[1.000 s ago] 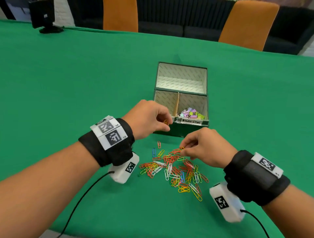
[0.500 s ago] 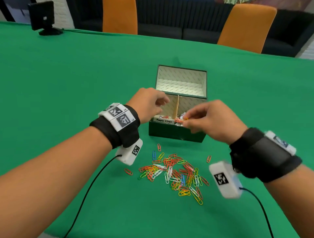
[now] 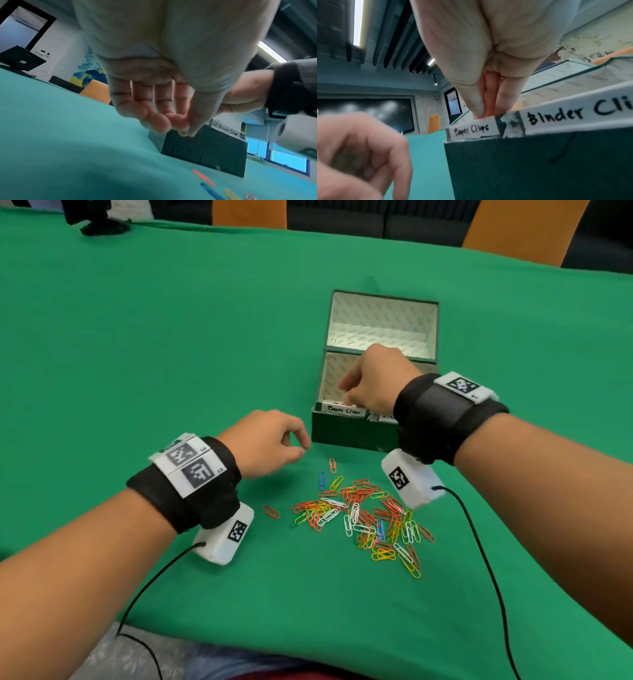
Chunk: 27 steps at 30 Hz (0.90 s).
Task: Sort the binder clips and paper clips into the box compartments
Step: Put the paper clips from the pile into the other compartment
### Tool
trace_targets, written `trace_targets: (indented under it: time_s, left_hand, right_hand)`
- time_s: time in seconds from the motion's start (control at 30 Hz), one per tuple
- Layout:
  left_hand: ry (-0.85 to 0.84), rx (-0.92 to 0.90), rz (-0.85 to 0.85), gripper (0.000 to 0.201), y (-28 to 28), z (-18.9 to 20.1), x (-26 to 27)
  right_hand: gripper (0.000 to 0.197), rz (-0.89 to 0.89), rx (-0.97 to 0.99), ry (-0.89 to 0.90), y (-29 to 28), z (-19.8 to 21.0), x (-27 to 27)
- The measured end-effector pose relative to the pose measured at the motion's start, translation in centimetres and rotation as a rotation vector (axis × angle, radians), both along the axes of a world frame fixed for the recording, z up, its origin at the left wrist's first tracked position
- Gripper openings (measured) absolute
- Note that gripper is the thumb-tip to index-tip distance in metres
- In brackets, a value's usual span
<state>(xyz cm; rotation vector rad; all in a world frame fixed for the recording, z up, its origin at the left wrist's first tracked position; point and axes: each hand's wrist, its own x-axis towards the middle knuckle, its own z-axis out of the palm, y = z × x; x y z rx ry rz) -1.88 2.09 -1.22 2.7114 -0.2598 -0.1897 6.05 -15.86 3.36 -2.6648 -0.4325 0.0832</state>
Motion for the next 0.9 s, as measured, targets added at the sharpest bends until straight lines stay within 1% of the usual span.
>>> trace_targets:
  time_s: [0.1,0.2,0.3,0.37,0.43,0.53,0.63,0.7,0.8,0.87,0.9]
  left_hand:
    - [0.067,0.037,-0.001,0.009,0.7,-0.4,-0.4]
    - [0.108,0.074,-0.038,0.010,0.9,-0.5,-1.0]
    - [0.188,0.081,-0.088,0.022,1.1,-0.6,-1.9]
    - [0.260,0.112,-0.130,0.034,1.2,-0.7,-2.5]
    - [0.313,0.142,-0.182,0.040,1.2,-0.8,-2.9]
    - [0.339,0.121,-0.218,0.034,0.8,-0.8,-2.9]
    - [0.326,0.096,-0.222,0.025,-0.1,-0.9,-2.3]
    - [0.299,0.084,-0.216,0.021,-0.8,-0.9,-1.9]
    - [0.244,0.054,-0.211,0.017,-1.9,-0.9,-1.4]
    - [0.185,0.049,-0.211,0.017,-2.8,-0.8,-1.5]
    - [0.160,0.049,-0.213,0.021,-3.3,-0.8,-1.6]
  right_hand:
    - [0.022,0.007,0.046,-0.035,-0.7,0.3,-0.6]
    - [0.023,0.004,0.158,-0.106,-2.3,1.0,-2.2]
    - [0.019,-0.002,0.243,-0.133,-4.6,0.8,-4.7]
    - [0.017,-0.024,0.250,-0.097,-6.5,0.0,-6.3]
    - [0.017,-0.032,0.189,-0.014,-8.4,-1.4,-7.6]
    - [0.015,-0.032,-0.059,0.123,-10.7,-3.7,-8.8]
    - [0.029,-0.051,-0.235,0.205,-12.1,-5.0,-9.2]
    - [0.035,-0.049,-0.291,0.213,-12.2,-5.0,-9.3]
    - [0.041,-0.013,-0.324,0.210,-11.2,-4.9,-9.9]
    - [0.048,0.033,-0.323,0.214,-10.0,-5.0,-10.4]
    - [0.054,0.057,-0.317,0.220,-9.5,-5.1,-10.7]
